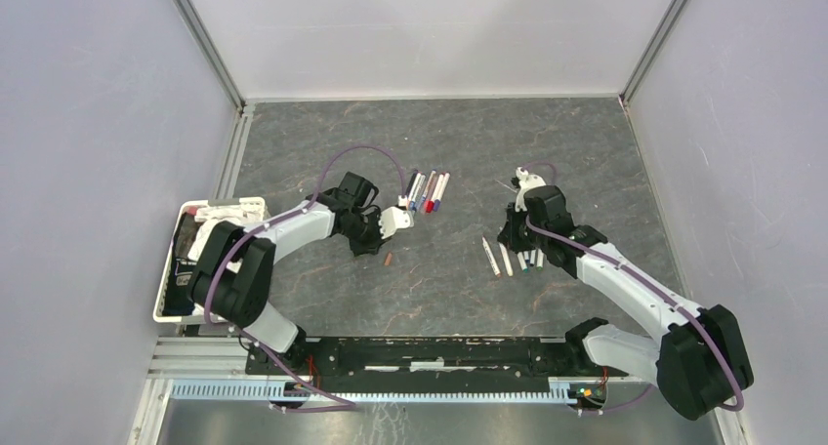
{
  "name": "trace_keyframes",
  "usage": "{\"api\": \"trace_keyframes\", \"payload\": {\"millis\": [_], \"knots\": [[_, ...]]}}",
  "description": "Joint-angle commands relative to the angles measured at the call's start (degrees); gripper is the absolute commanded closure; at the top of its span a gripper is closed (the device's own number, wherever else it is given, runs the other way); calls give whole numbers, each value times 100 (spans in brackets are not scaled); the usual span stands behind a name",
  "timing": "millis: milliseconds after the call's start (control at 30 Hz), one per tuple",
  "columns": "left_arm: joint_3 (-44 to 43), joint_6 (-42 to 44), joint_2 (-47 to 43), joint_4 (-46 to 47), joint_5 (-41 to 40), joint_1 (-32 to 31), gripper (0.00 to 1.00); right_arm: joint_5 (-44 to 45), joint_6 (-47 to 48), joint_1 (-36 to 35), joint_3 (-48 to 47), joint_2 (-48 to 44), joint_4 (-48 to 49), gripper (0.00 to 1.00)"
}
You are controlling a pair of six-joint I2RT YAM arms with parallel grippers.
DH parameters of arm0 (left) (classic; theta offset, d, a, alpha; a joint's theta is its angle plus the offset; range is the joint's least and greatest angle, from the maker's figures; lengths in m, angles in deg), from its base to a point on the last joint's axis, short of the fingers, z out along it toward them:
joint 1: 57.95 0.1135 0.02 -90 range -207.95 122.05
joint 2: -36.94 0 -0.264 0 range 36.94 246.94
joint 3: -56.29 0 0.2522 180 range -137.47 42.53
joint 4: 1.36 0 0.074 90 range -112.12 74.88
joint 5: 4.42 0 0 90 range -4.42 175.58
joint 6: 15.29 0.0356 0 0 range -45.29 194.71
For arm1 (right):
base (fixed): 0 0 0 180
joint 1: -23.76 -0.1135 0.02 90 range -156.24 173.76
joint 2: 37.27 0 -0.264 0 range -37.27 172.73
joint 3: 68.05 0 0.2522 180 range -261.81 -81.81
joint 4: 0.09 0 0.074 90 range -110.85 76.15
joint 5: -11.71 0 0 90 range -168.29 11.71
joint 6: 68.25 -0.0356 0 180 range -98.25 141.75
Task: Open the pen caps
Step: Place the pen cap at the center of the board, then place the pen at the center of the board.
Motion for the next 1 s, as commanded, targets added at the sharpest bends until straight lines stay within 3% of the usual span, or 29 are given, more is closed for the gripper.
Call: {"api": "trace_keyframes", "payload": {"millis": [0,300,433,467,633,667,833,967], "knots": [[-96,-486,168,642,-197,-11,86,737,-202,17,53,-19,306,100],[-494,-696,-266,31,-201,-2,58,1176,-197,21,133,592,856,100],[-953,-901,-423,-453,-207,63,40,1344,-111,24,157,787,1053,100],[-1109,-955,-439,-578,-195,105,24,1402,-68,22,175,832,1110,100],[-2179,-1431,-492,-1306,-111,404,12,1555,61,24,241,1098,1306,96],[-2429,-1511,-501,-1455,-94,482,2,1563,71,24,271,1142,1352,94],[-3480,-1785,-581,-1915,-460,829,0,1571,61,23,429,1341,1550,86],[-3347,-1991,-1041,-1322,-1049,1108,0,1563,46,23,519,1368,1639,80]]}}
